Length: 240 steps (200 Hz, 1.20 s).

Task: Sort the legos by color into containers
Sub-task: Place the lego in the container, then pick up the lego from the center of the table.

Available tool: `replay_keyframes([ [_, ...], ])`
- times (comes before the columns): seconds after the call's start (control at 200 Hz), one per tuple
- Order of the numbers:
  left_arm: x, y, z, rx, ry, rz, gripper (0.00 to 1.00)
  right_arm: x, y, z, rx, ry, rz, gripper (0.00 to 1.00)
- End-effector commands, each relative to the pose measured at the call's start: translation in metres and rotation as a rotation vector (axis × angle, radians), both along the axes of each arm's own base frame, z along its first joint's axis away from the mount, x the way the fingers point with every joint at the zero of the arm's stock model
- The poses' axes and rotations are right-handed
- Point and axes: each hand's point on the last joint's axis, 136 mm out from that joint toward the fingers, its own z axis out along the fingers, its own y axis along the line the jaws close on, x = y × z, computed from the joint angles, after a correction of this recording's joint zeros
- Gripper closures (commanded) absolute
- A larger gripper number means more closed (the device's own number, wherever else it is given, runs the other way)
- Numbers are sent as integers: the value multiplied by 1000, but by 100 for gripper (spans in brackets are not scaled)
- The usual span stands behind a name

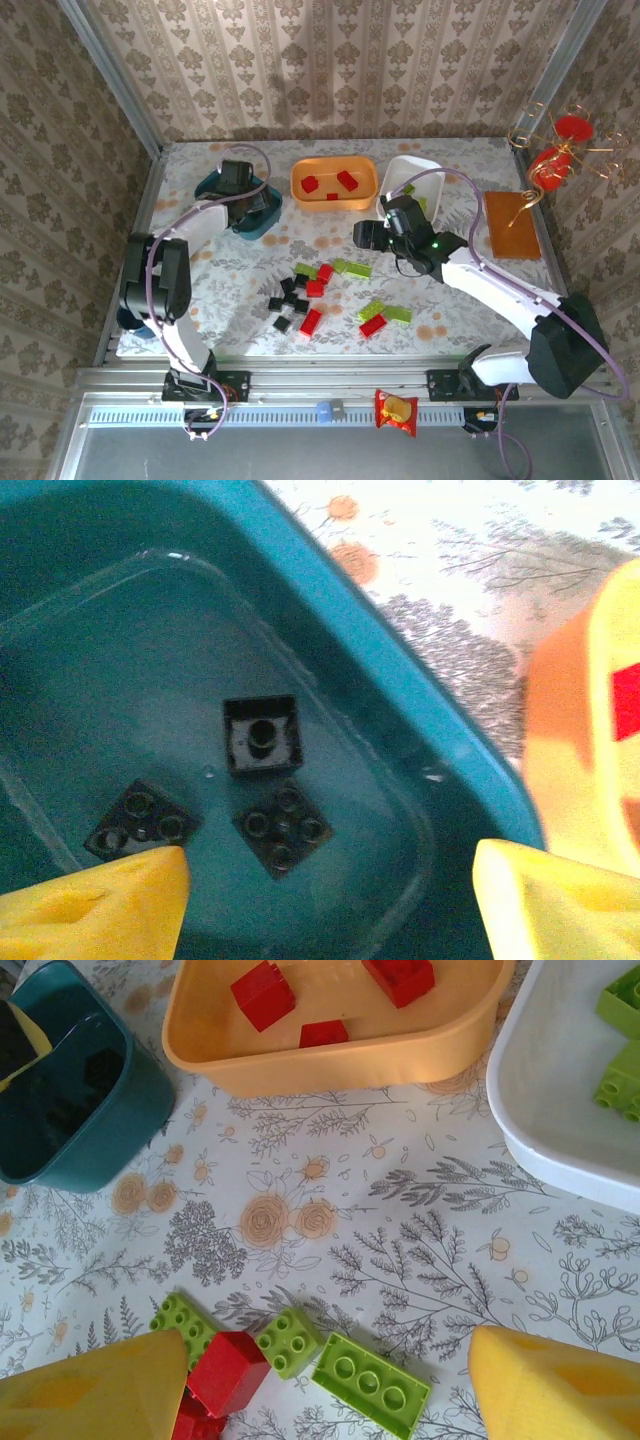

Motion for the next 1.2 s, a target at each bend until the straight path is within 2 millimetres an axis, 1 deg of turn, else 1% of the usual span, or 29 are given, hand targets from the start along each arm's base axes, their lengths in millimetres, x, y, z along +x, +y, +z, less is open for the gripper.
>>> replay_keyframes([
  [0.0, -25, -23, 28, -51, -49, -60, 21, -4, -5, -2, 2, 1, -23, 24],
  [0.08, -52, -40, 26, -72, -44, -114, 19, -5, -6, -6, -3, 5, -25, 24],
  [0.125, -71, -55, 23, -72, -36, -167, 19, -5, -6, -8, -2, 8, -27, 24],
  [0.135, -74, -55, 21, -73, -33, -173, 19, -5, -6, -8, -2, 8, -27, 24],
  [0.15, -84, -66, 19, -72, -28, -209, 19, -5, -6, -8, -1, 9, -27, 24],
  [0.185, -99, -76, 15, -75, -16, -253, 18, -5, -5, -10, 1, 12, -27, 24],
  [0.29, -142, -94, -7, -63, 48, -363, 19, -5, -4, -14, 6, 17, -24, 24],
  [0.315, -152, -96, -13, -54, 66, -382, 19, -5, -3, -14, 7, 20, -24, 24],
  [0.4, -180, -97, -25, -47, 98, -429, 21, -4, -2, -16, 8, 23, -22, 24],
  [0.495, -201, -86, -36, -55, 137, -424, 21, -4, -2, -18, 10, 24, -22, 24],
  [0.57, -213, -80, -44, -66, 155, -421, 24, -3, -2, -20, 7, 25, -24, 24],
  [0.645, -222, -79, -51, -78, 172, -439, 25, -2, -2, -20, 7, 25, -25, 24],
  [0.705, -225, -81, -56, -88, 182, -455, 25, -1, -1, -20, 8, 25, -26, 24],
  [0.825, -227, -82, -65, -87, 208, -457, 25, 0, 0, -20, 9, 31, -26, 24],
  [0.93, -228, -80, -73, -71, 220, -450, 33, 0, -1, -20, 3, 31, -29, 24],
  [1.11, -227, -78, -87, -48, 242, -452, 35, 0, -2, -19, 0, 29, -34, 24],
  [1.195, -226, -76, -93, -47, 259, -444, 41, 2, -1, -18, 0, 27, -36, 24],
])
